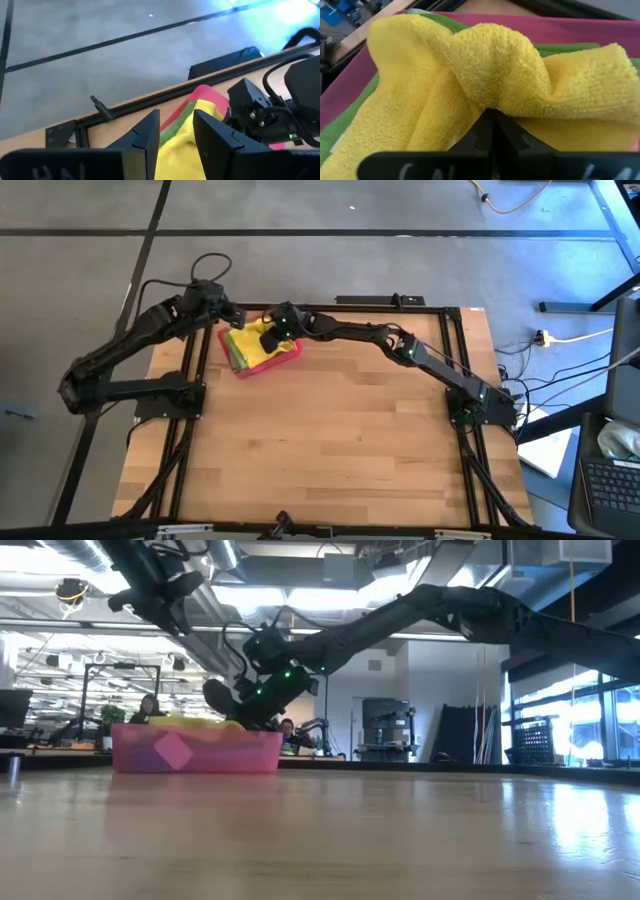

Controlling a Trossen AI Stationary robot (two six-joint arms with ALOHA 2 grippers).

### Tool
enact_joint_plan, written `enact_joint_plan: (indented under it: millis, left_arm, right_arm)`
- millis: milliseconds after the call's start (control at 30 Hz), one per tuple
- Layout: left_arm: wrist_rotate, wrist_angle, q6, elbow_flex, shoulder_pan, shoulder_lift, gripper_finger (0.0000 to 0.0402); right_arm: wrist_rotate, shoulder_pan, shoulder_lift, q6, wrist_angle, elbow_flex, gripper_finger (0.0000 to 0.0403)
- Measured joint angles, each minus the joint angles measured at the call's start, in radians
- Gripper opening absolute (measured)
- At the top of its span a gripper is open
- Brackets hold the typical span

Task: Fold microfiber towels
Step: Stack the folded yellow microfiber towel on top of the folded green microfiber towel in the pink bin

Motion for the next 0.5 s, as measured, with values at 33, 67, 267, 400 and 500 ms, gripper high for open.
enact_joint_plan:
  millis: [33,67,267,400,500]
  left_arm:
    - [0.001,0.001,0.008,0.0,0.0,0.004,0.011]
    - [0.003,0.0,0.015,0.0,0.0,0.009,0.011]
    - [0.069,0.0,0.023,0.0,-0.001,0.052,0.011]
    - [0.084,0.001,0.03,0.0,-0.001,0.054,0.011]
    - [0.085,0.001,0.032,0.0,0.0,0.04,0.011]
  right_arm:
    - [-0.001,0.003,0.0,-0.008,-0.004,0.0,0.0012]
    - [-0.006,0.004,0.0,-0.009,-0.008,0.002,0.0012]
    - [-0.041,0.0,-0.005,0.007,0.005,0.025,0.0012]
    - [-0.036,-0.004,-0.049,0.007,0.046,0.032,0.0012]
    - [-0.042,-0.014,-0.1,0.003,0.046,0.04,0.0012]
